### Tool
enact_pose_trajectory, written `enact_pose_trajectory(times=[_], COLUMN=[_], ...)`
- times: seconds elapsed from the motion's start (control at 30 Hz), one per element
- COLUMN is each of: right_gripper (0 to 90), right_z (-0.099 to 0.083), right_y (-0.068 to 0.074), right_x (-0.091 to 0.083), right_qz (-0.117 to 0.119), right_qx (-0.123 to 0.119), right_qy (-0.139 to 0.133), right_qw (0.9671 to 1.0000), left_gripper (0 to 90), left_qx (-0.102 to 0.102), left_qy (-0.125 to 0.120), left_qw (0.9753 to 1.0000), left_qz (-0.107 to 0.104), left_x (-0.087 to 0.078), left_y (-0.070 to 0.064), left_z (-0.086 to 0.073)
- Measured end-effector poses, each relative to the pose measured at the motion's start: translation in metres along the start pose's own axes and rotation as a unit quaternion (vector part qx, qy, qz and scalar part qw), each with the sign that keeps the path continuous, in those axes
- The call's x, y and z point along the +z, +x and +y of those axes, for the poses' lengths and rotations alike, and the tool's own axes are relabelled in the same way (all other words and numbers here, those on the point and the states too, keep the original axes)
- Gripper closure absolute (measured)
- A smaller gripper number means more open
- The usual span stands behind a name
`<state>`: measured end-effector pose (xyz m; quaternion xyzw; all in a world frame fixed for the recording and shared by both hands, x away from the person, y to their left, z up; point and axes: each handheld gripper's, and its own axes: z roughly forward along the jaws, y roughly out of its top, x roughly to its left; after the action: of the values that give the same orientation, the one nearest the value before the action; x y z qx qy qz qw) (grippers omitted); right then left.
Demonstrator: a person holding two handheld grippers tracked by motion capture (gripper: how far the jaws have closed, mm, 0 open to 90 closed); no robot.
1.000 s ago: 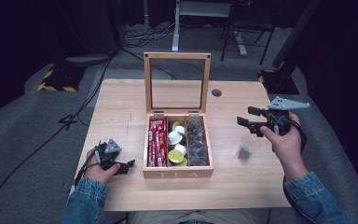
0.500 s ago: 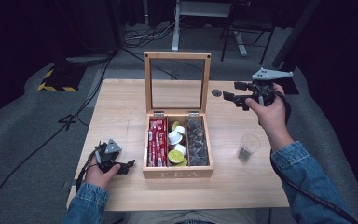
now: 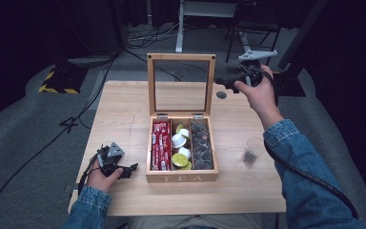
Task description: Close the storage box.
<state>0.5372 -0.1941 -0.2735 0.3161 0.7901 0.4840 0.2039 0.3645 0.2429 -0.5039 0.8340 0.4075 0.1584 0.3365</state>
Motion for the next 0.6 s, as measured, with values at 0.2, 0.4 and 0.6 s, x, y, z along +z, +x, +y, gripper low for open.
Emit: enact_pose_trajectory(times=[0.2, 0.4, 0.6], right_gripper=[29.0, 35.9, 40.1], right_z=[0.008, 0.009, 0.007], right_y=[-0.014, -0.023, -0.030], right_x=[0.027, 0.047, 0.065], right_qz=[-0.024, -0.025, -0.029], right_qx=[0.014, 0.031, 0.048], right_qy=[0.009, 0.007, 0.009], right_qw=[0.9996, 0.9992, 0.9984], left_gripper=[14.8, 14.3, 14.2], left_qx=[-0.002, -0.003, 0.001], left_qy=[0.000, 0.002, 0.002], left_qw=[1.0000, 1.0000, 1.0000], left_qz=[-0.001, -0.004, -0.004], left_x=[0.000, 0.000, 0.001], left_y=[0.000, 0.000, 0.001], left_z=[0.000, 0.000, 0.001])
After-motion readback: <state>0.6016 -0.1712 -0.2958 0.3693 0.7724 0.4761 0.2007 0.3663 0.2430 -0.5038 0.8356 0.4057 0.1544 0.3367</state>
